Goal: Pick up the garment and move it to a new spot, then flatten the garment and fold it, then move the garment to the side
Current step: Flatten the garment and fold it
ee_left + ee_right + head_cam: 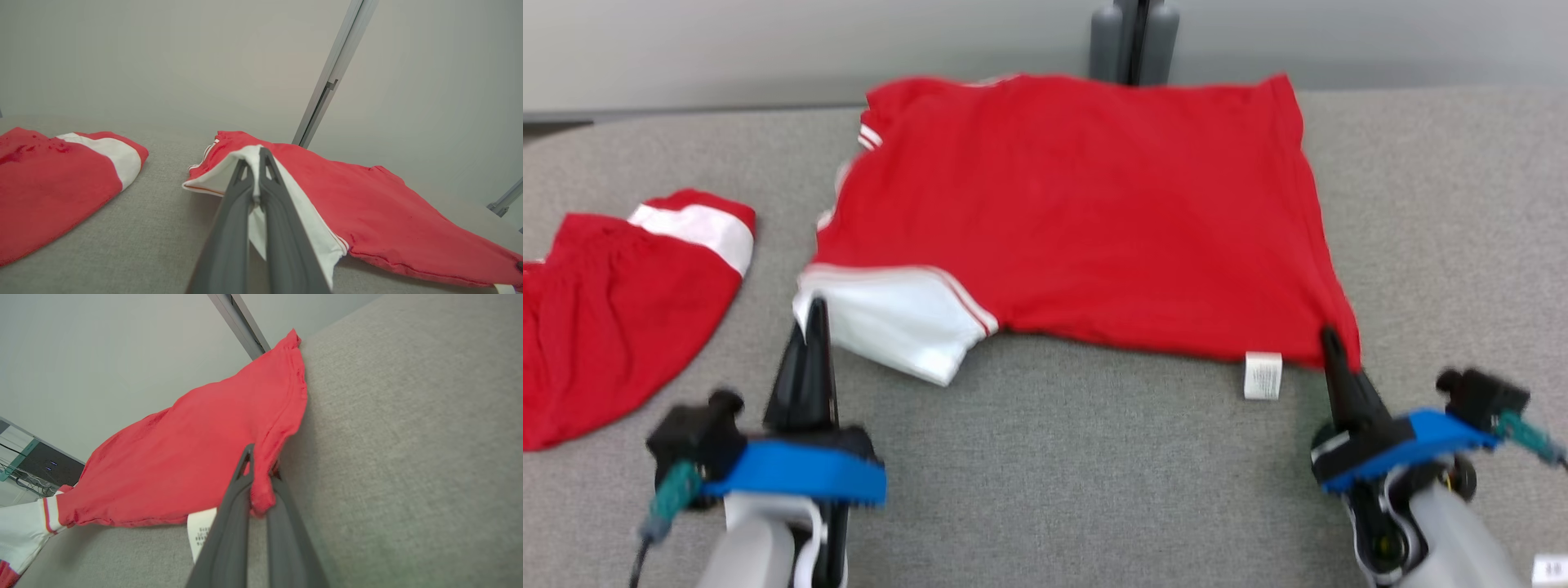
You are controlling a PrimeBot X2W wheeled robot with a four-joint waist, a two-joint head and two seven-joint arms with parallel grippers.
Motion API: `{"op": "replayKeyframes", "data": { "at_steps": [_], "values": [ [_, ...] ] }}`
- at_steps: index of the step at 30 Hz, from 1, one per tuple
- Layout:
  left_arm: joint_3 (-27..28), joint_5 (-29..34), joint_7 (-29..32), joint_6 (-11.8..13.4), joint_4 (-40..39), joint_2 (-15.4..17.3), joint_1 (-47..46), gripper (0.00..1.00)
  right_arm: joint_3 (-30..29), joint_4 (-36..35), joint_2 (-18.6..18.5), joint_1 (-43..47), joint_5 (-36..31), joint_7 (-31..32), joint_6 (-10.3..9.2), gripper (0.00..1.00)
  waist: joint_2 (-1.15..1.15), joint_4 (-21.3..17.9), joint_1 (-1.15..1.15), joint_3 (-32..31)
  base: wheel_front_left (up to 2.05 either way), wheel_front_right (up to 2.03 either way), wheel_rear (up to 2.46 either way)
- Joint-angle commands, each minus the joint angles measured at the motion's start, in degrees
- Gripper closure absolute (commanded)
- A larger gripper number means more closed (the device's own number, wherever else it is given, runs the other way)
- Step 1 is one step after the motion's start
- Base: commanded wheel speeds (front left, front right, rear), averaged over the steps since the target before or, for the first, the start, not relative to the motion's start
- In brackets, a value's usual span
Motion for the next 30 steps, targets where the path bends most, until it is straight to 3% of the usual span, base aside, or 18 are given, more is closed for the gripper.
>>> {"op": "replayKeyframes", "data": {
  "at_steps": [1,6,15,30],
  "values": [
    [0.46,0.30,-0.27,0.38,-0.93,-0.11,2.18,1.00,-0.28,-0.55,-0.36,2.32,0.57,-0.21,0.03,1.00,0.00,-0.79,0.02,-1.53,0.00,0.00,0.00],
    [0.73,0.08,-0.28,1.26,-4.73,-1.60,12.33,1.00,-0.95,-2.80,-0.37,10.87,0.84,-0.20,0.03,1.00,0.00,-0.61,0.02,-5.15,0.00,0.00,0.00],
    [-1.87,0.39,1.62,2.64,-10.02,-1.41,23.64,1.00,-5.23,-10.42,-2.00,22.84,-2.60,4.03,0.03,1.00,0.00,0.18,0.02,-9.63,0.00,0.00,0.00],
    [-2.31,1.27,3.83,1.95,-11.24,1.82,21.51,1.00,-12.98,-23.05,4.17,28.34,-8.64,16.10,0.03,1.00,0.00,-0.96,0.02,-10.37,0.00,0.00,0.00]
  ]
}}
